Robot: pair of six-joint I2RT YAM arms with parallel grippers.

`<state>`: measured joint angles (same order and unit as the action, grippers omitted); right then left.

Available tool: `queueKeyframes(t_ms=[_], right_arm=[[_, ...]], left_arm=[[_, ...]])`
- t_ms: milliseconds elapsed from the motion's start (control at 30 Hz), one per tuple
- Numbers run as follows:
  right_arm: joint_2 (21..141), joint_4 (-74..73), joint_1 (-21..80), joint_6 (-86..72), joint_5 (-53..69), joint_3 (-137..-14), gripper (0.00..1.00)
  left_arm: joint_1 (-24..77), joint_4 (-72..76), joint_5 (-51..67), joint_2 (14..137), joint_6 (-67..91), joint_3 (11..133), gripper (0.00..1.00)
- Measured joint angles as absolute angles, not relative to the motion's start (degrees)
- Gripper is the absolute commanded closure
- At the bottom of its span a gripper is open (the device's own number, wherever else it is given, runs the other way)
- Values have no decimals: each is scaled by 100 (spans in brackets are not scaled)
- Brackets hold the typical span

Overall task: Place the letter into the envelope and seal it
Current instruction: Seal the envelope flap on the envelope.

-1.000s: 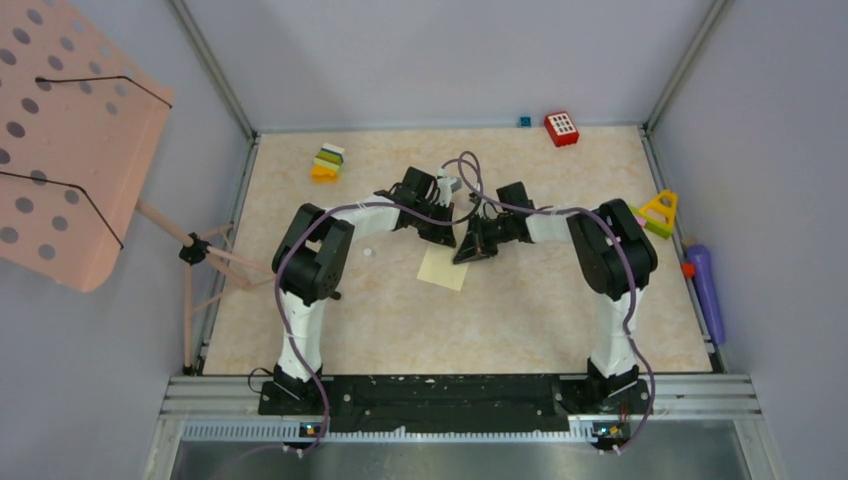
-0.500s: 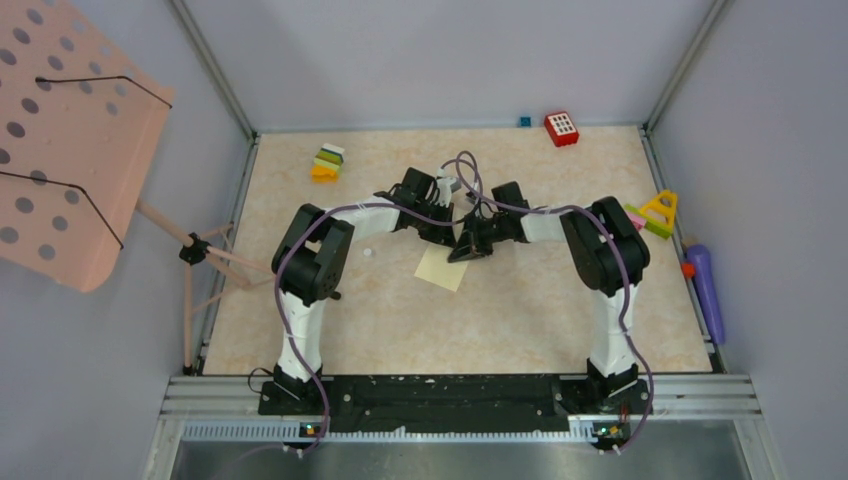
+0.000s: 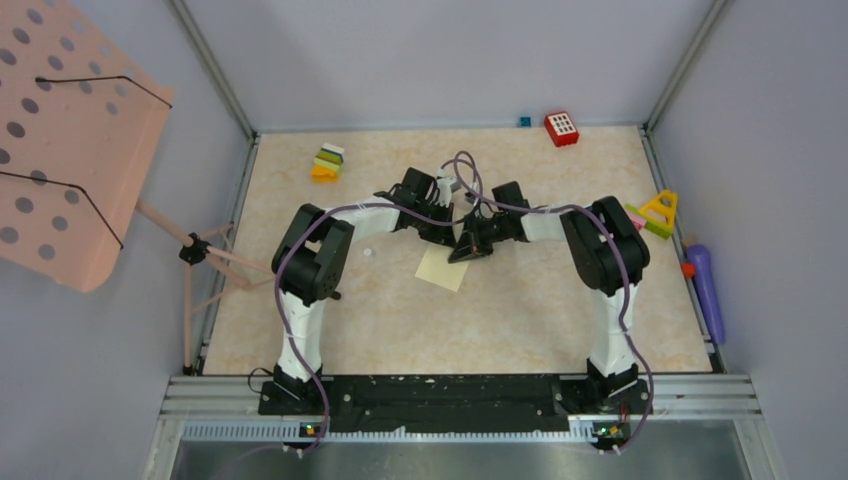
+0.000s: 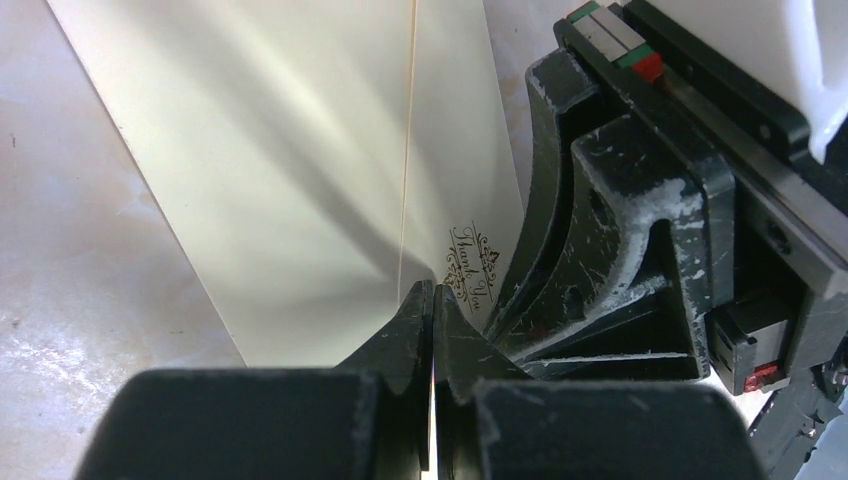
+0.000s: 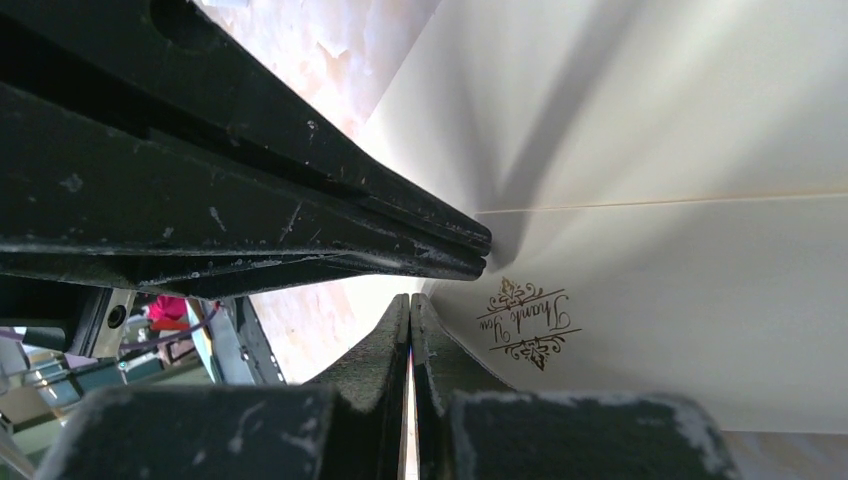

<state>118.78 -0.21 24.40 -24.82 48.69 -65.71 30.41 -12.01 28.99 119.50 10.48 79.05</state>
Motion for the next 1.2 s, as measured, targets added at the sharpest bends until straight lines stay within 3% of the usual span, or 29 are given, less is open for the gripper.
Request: queueKeyframes(t_ms=[1200], right_arm=[[11810,-880,2515,-1769,5269,-6541,100]], left_arm=[[3048,-1197,2862,11939,1061,7894,100]])
